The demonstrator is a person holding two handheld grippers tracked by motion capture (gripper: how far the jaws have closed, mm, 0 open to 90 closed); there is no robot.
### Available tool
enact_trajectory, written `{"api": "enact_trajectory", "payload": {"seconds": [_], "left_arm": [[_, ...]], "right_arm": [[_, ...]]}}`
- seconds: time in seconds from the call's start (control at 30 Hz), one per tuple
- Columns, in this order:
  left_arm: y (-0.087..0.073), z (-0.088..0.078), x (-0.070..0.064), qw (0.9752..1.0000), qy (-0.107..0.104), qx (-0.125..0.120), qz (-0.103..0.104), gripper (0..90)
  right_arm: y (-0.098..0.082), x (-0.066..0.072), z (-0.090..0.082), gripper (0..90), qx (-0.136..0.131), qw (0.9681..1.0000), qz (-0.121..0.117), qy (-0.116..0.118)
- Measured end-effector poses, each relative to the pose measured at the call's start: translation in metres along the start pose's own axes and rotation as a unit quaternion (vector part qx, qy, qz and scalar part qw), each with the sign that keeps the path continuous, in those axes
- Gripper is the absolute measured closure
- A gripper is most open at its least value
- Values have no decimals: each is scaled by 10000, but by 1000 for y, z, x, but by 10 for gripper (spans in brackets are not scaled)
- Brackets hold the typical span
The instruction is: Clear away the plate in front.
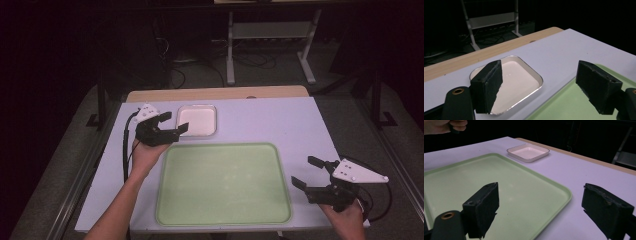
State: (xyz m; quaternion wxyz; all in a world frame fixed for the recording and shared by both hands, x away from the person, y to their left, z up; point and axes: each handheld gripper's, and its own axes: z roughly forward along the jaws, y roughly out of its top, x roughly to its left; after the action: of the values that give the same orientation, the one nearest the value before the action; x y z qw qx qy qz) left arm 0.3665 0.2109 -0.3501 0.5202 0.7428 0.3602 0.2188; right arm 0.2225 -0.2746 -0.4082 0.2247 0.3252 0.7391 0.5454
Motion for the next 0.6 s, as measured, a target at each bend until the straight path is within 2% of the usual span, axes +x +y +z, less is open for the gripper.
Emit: {"api": "enact_trajectory", "payload": {"seconds": [0.3, 0.4, 0.57, 0.6], "left_arm": [[14, 14, 19, 9998, 150, 72, -54, 216], [19, 21, 30, 9995, 245, 105, -151, 218], [24, 27, 41, 9991, 336, 124, -236, 224], [26, 32, 45, 9987, 380, 134, -306, 224]], "right_arm": [[1, 0, 1, 135, 9, 10000, -32, -5], [1, 0, 2, 135, 25, 10000, -36, -2], [1, 0, 2, 136, 23, 10000, -22, -2], [1, -1, 2, 135, 21, 10000, -22, -1]]}}
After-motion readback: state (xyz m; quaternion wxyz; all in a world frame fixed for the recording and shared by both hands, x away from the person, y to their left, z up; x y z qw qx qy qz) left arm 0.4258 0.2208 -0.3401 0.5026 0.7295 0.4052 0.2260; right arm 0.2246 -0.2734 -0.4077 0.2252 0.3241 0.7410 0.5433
